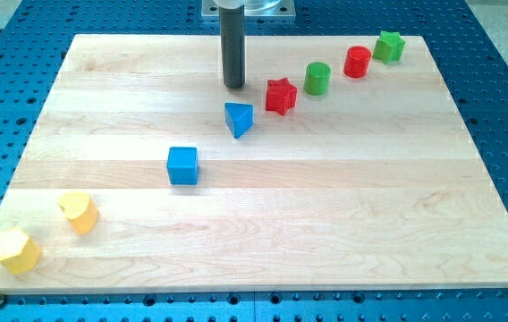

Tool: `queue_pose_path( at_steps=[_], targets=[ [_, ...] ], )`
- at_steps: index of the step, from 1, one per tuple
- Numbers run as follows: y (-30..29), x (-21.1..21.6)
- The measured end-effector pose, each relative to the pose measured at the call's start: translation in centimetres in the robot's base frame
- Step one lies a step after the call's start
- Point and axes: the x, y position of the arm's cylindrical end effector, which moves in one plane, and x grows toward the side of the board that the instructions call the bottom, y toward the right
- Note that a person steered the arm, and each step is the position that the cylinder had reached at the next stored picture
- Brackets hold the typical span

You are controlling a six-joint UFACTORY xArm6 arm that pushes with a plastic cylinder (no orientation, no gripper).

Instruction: Put your arm to the top left of the green star

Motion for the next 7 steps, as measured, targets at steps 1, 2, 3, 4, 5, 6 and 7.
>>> queue_pose_path(
  at_steps=[1, 2, 3, 4, 5, 6, 7],
  targets=[
    [0.0, 0.0],
    [0.3, 0.0],
    [-5.0, -3.1],
    [-6.1, -3.9],
    [-4.0, -3.8],
    [-0.4, -7.2],
    [9.8, -9.9]
  ],
)
